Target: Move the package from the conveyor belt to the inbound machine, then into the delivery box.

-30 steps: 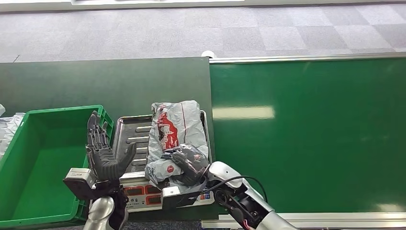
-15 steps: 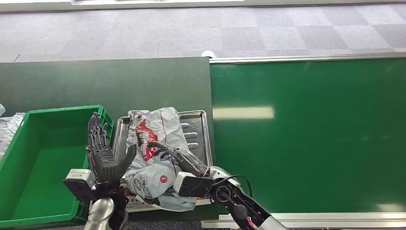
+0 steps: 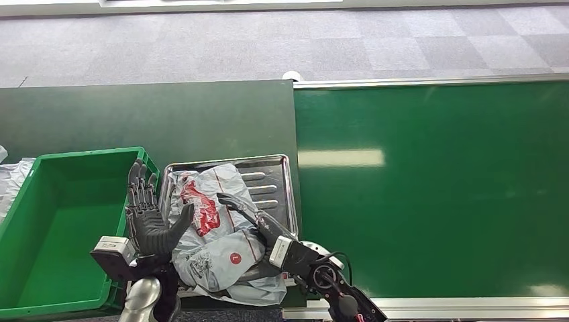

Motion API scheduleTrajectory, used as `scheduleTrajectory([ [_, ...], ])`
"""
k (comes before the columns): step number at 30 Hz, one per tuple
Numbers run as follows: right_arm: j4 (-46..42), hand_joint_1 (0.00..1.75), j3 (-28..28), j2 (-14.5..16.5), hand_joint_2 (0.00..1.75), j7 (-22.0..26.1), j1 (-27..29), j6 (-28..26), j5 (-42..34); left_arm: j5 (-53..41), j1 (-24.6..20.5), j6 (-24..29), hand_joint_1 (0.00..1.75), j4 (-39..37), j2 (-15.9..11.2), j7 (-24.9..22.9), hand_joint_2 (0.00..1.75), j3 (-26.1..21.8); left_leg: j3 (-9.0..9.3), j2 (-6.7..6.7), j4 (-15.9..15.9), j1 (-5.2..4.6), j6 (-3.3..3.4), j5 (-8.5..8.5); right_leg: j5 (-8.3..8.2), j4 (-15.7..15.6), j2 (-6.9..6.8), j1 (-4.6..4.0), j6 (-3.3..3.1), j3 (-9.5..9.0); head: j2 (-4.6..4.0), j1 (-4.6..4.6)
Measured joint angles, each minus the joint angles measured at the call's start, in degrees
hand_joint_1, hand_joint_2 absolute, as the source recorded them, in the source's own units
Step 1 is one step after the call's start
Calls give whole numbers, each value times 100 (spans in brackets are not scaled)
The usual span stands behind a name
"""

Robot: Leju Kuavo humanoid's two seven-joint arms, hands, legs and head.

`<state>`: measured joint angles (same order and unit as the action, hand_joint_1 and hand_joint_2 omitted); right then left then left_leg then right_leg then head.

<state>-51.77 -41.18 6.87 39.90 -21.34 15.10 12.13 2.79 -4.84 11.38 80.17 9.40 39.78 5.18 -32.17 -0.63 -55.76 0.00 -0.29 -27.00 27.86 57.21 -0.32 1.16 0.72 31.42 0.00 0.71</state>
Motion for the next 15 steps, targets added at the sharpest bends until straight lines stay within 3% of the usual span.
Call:
scheduleTrajectory([
  [15, -273, 0, 549, -3, 175, 4, 241, -16, -100, -265, 52, -38, 0, 2, -1, -29, 175, -3, 0, 0, 0, 0, 0, 0, 0, 0, 0, 0, 0, 0, 0, 0],
])
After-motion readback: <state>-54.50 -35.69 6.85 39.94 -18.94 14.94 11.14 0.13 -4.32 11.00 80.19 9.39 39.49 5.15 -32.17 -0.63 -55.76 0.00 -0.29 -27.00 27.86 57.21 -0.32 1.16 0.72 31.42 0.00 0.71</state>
